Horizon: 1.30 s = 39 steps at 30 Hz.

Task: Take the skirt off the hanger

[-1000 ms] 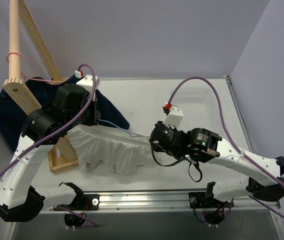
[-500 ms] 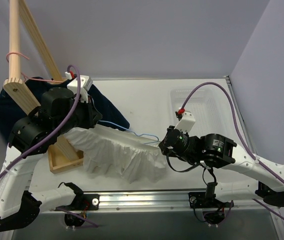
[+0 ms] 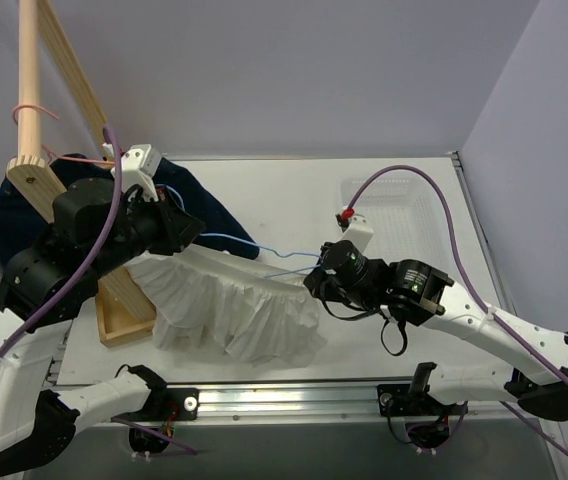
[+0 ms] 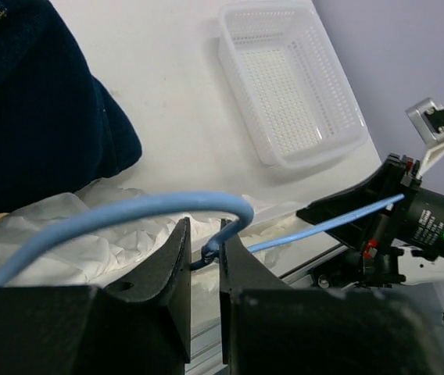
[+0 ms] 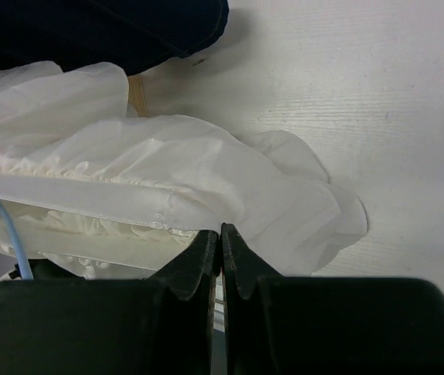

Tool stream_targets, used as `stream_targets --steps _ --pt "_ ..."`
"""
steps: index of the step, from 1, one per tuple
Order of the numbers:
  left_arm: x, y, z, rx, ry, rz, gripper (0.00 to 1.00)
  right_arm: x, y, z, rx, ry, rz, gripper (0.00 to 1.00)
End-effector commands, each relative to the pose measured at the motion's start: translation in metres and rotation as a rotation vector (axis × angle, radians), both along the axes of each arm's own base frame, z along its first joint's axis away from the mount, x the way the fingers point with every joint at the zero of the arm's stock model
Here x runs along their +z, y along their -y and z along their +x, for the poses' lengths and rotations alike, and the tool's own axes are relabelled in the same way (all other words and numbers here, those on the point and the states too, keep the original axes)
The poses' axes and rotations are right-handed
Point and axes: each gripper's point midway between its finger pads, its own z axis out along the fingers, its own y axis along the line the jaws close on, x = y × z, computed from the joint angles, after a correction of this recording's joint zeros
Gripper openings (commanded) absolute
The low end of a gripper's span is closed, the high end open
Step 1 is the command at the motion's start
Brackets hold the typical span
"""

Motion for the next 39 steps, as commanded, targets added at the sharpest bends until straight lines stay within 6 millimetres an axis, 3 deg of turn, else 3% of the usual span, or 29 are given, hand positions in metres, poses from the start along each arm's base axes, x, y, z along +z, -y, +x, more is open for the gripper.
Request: stream_targets --steps 1,4,9,17,22,27,33,34,39 --pt "0.072 0.017 -0.017 -0.079 0.138 -0.264 0.02 0.000 -0.015 0.006 0.052 -0.006 0.049 0.00" --pt "0.082 0.010 -0.021 -0.062 0.160 -0.275 0.02 -0.001 -0.019 0.007 0.070 -0.021 0.086 0.00" --pt "0.076 -0.004 -0.018 0.004 0.163 -0.229 0.02 0.022 -0.026 0.008 0.096 0.019 0.180 0.00" --pt "0.066 -0.002 -0.010 0.024 0.132 -0.219 0.02 0.057 -0.008 -0.005 0.059 0.045 0.323 0.00" --pt "0.064 -0.004 -0.008 0.040 0.138 -0.207 0.02 0.051 0.010 -0.011 0.034 0.036 0.289 0.00" --pt "0.086 0.007 -0.017 -0.023 0.154 -0.299 0.02 0.046 0.001 -0.011 0.071 0.024 0.268 0.00" --pt "0.116 0.032 -0.029 -0.141 0.159 -0.500 0.02 0.033 -0.026 -0.001 0.116 0.012 0.256 0.00" --pt "0.129 0.039 -0.035 -0.201 0.187 -0.545 0.02 0.031 -0.033 0.002 0.123 0.012 0.264 0.00" --pt "0.150 0.051 -0.051 -0.311 0.196 -0.635 0.02 0.019 -0.048 0.012 0.150 -0.010 0.263 0.00"
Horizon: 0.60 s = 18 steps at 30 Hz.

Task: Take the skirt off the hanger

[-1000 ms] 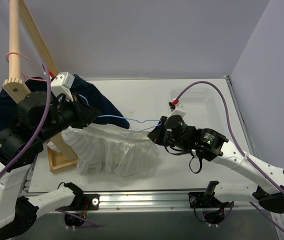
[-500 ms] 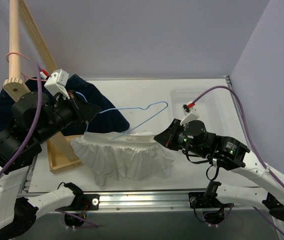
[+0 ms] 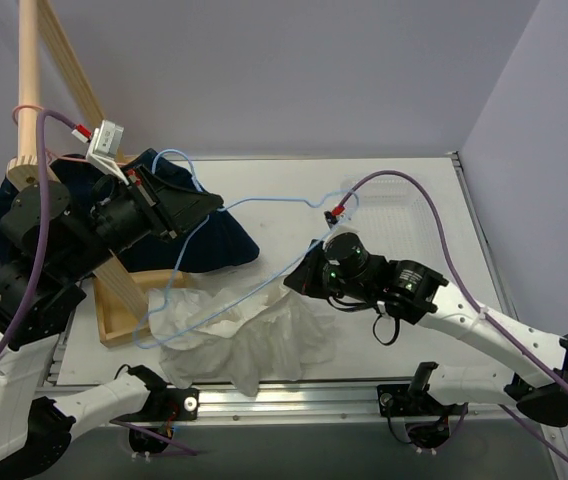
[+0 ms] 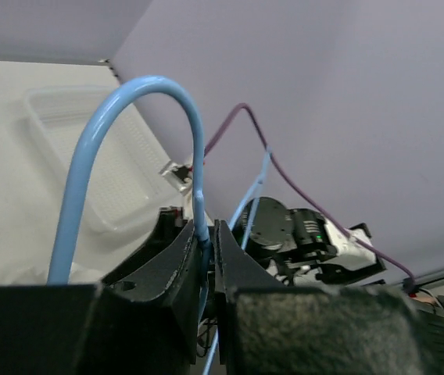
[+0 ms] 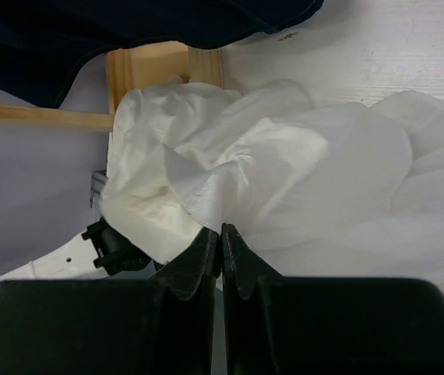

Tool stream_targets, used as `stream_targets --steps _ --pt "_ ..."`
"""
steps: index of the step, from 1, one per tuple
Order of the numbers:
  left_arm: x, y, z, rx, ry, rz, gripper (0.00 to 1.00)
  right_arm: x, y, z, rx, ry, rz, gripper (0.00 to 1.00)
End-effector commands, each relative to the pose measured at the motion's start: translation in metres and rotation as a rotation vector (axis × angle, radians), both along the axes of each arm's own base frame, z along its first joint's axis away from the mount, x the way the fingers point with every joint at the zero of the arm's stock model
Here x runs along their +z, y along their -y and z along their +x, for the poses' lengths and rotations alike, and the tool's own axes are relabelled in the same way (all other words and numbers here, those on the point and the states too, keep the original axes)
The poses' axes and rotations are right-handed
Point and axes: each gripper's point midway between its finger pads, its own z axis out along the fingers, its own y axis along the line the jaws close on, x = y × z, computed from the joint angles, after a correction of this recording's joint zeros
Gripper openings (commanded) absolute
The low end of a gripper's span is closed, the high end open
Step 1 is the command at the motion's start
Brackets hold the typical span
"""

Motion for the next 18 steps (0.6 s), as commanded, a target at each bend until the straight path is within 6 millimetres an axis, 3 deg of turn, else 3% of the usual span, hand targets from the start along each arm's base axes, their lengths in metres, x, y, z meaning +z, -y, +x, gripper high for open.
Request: stream_targets --steps 1,5,8,10,11,12,14,15,17,18 --pt "0.049 0.008 -0.023 -0.116 0.104 -0.156 0.02 0.010 -0.009 0.013 0.015 0.039 0.034 0.00" --pt "0.060 0.000 -0.034 -0.120 0.118 -0.178 0.02 0.021 0.016 0.043 -0.058 0.066 -0.005 0.00" --pt "0.051 -0.004 -0.037 -0.111 0.106 -0.146 0.02 0.035 0.053 0.079 -0.130 0.092 -0.019 0.00" --pt "0.039 -0.006 -0.034 -0.087 0.081 -0.115 0.02 0.038 0.088 0.108 -0.211 0.088 -0.058 0.00" --pt "0.035 -0.008 -0.034 -0.078 0.072 -0.104 0.02 0.057 0.100 0.119 -0.222 0.141 -0.073 0.00" --pt "0.028 -0.008 -0.033 -0.071 0.055 -0.086 0.02 0.057 0.123 0.134 -0.273 0.130 -0.106 0.00" --pt "0.021 -0.007 -0.032 -0.074 0.045 -0.059 0.02 0.075 0.144 0.149 -0.314 0.176 -0.137 0.00" --pt "0.016 -0.006 -0.031 -0.078 0.034 -0.045 0.02 0.099 0.152 0.157 -0.325 0.236 -0.149 0.00" --pt "0.006 -0.005 -0.031 -0.087 0.020 -0.022 0.02 0.119 0.174 0.171 -0.390 0.289 -0.166 0.00" --pt "-0.004 -0.003 -0.029 -0.088 -0.004 0.000 0.02 0.142 0.180 0.176 -0.411 0.348 -0.156 0.00"
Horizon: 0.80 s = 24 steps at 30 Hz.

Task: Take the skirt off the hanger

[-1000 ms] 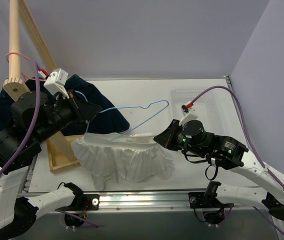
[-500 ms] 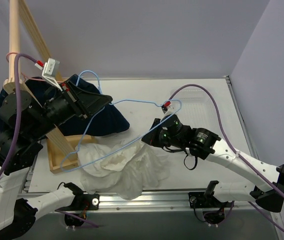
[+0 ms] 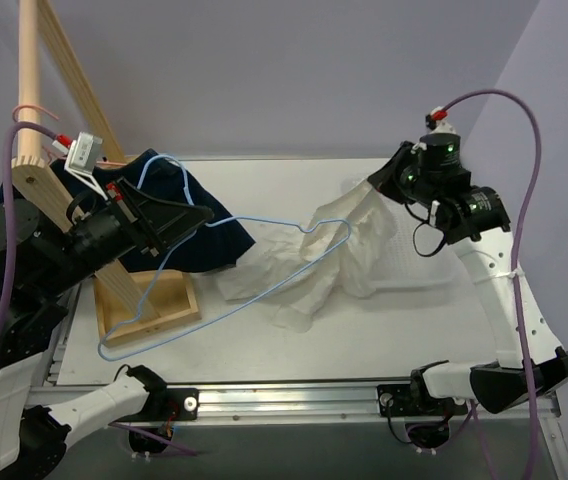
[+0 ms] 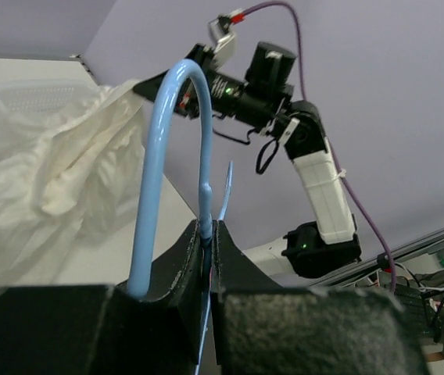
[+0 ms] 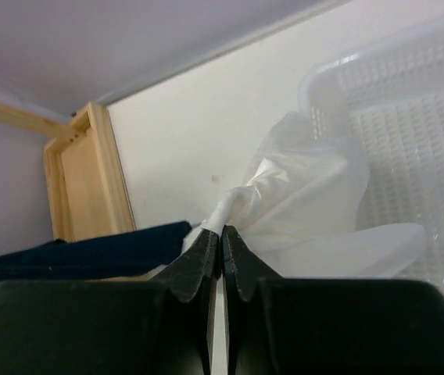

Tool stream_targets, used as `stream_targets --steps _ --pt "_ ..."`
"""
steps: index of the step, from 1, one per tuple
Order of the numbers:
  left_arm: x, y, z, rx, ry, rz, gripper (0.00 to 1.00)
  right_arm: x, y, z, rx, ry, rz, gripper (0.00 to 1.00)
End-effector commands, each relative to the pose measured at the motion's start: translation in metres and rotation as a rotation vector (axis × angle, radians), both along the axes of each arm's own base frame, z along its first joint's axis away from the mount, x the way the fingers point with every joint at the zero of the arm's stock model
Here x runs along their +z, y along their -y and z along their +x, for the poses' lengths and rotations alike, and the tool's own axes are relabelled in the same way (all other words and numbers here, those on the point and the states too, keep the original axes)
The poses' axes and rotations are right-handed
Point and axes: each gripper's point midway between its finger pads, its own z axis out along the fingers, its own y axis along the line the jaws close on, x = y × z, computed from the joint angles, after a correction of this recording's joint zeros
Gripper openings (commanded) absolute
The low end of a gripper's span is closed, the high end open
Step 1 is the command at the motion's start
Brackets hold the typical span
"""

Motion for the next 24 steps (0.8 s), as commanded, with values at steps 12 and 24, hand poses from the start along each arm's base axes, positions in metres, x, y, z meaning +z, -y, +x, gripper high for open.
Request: stream_targets --steps 12,24 --pt "-0.088 0.014 0.011 -0.088 -0.137 0.317 0.02 0.165 0.077 0.025 -0.227 0.459 -0.179 0.00" --pt "-0.129 0.011 0.015 -0.102 -0.195 0.454 0.02 0.235 0.128 0.039 -0.424 0.645 -0.295 0.00"
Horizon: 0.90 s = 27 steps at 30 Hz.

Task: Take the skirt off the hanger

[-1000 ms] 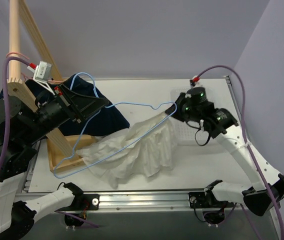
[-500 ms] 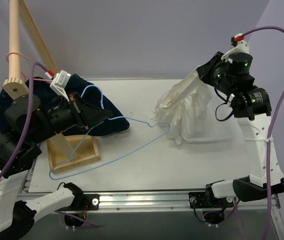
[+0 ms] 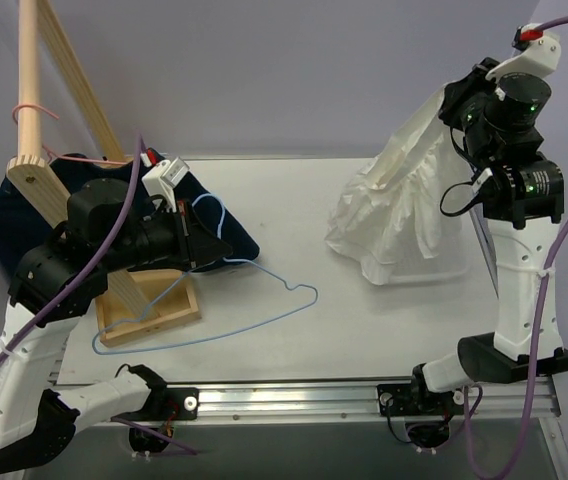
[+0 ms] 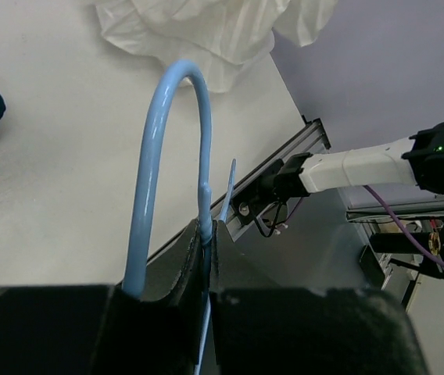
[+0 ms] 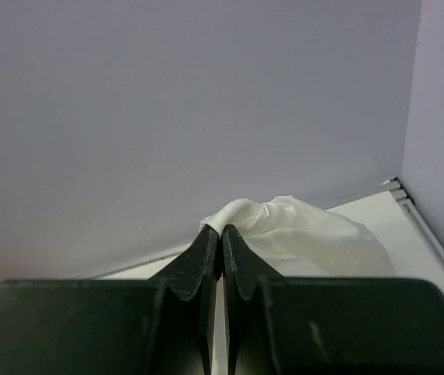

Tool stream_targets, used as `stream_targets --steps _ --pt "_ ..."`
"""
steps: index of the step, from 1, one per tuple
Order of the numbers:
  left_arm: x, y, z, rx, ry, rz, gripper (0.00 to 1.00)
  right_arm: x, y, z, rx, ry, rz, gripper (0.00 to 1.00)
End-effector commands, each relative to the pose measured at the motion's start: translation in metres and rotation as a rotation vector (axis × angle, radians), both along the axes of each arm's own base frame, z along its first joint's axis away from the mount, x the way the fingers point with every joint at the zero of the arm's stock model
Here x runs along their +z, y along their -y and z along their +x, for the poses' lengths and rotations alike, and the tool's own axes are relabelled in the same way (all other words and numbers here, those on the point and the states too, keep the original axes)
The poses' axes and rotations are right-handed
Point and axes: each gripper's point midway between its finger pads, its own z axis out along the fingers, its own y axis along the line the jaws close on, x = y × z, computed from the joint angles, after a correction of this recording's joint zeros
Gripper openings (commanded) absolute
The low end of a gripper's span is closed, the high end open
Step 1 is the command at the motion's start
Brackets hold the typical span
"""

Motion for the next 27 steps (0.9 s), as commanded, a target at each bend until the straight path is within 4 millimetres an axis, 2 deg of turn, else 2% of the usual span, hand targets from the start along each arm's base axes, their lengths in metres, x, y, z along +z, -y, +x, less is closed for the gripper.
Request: stream_targets --steps 1,4,8,12,17,19,23,24,25,26,27 --pt "-0.004 0.001 -0.003 -0.037 0.012 0.019 0.02 0.050 0.026 0.001 -0.105 0.158 -0.035 0.00" --pt "-0.003 0.003 -0.001 -0.031 0.005 0.009 0.02 0.054 0.033 0.008 -0.125 0.170 -0.048 0.00" --pt "-0.004 0.006 -0.002 -0.049 -0.012 0.010 0.02 0.055 0.054 0.021 -0.176 0.187 -0.051 0.00" --pt "-0.005 0.004 -0.001 -0.043 -0.014 0.031 0.02 0.046 0.069 0.034 -0.199 0.176 -0.040 0.00" --pt "-0.004 0.003 -0.002 -0.031 -0.024 0.024 0.02 0.028 0.072 0.042 -0.206 0.134 -0.040 0.00" --pt "-0.004 0.001 -0.004 -0.025 -0.027 0.020 0.02 0.019 0.066 0.047 -0.175 0.116 -0.031 0.00" --pt "-0.012 0.000 -0.005 -0.022 -0.046 0.029 0.02 -0.037 0.049 0.067 -0.087 -0.008 0.024 0.00" --pt "-0.012 -0.001 -0.006 -0.019 -0.047 0.031 0.02 -0.070 0.045 0.074 -0.076 -0.077 0.059 0.00" --pt "-0.012 -0.002 -0.006 -0.013 -0.044 0.031 0.02 -0.088 0.043 0.076 -0.073 -0.112 0.079 0.00" --pt "-0.012 -0.003 -0.006 -0.007 -0.045 0.029 0.02 -0.094 0.040 0.072 -0.060 -0.109 0.094 0.00" --pt "-0.012 -0.003 -0.007 -0.005 -0.044 0.028 0.02 -0.131 0.039 0.073 -0.065 -0.185 0.104 0.00"
